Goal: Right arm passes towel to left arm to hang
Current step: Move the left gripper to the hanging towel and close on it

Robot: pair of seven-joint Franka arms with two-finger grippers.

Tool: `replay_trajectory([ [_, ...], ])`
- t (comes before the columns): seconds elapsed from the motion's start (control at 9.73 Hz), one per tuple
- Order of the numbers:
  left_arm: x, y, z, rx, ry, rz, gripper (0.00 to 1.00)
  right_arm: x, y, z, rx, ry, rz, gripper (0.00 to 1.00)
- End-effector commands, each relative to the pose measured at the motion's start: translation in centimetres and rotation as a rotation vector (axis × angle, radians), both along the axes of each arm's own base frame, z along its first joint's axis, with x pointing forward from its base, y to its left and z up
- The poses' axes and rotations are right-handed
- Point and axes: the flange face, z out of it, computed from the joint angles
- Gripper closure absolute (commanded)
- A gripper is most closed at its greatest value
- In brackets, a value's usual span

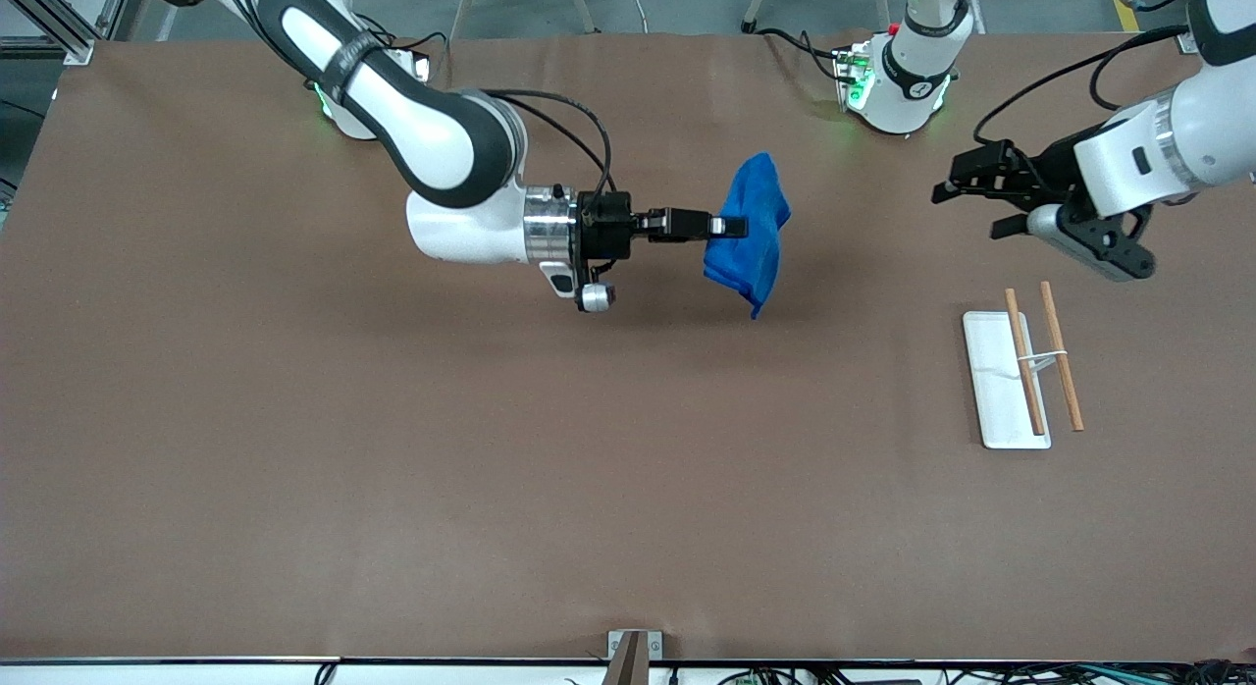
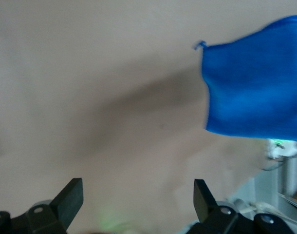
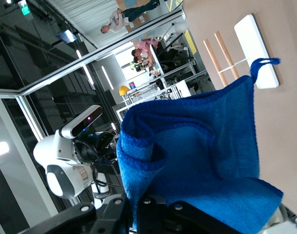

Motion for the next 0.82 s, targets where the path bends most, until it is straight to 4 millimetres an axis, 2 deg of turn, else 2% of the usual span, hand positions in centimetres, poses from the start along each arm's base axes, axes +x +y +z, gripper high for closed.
replay_trajectory([
  [0.0, 1.1, -1.5, -5.1, -0.164, 0.149, -0.01, 0.0, -0.4, 0.5, -0.3, 0.076, -0.043, 0.032, 1.0],
  [0.31, 2.5, -2.7, -9.5, -0.328, 0.262, 0.042, 0.0, -0.2, 0.7, 0.4, 0.094, -0.041, 0.029, 1.0],
  [0.62, 0.7, -3.9, -15.6, -0.573, 0.277, -0.027, 0.0, 0.1, 1.8, 3.3, 0.187, -0.026, 0.012, 1.0],
  [0.72, 0.9, -4.0, -17.5, -0.607, 0.3, -0.015, 0.0, -0.1, 2.2, 4.7, 0.21, -0.036, 0.016, 1.0],
])
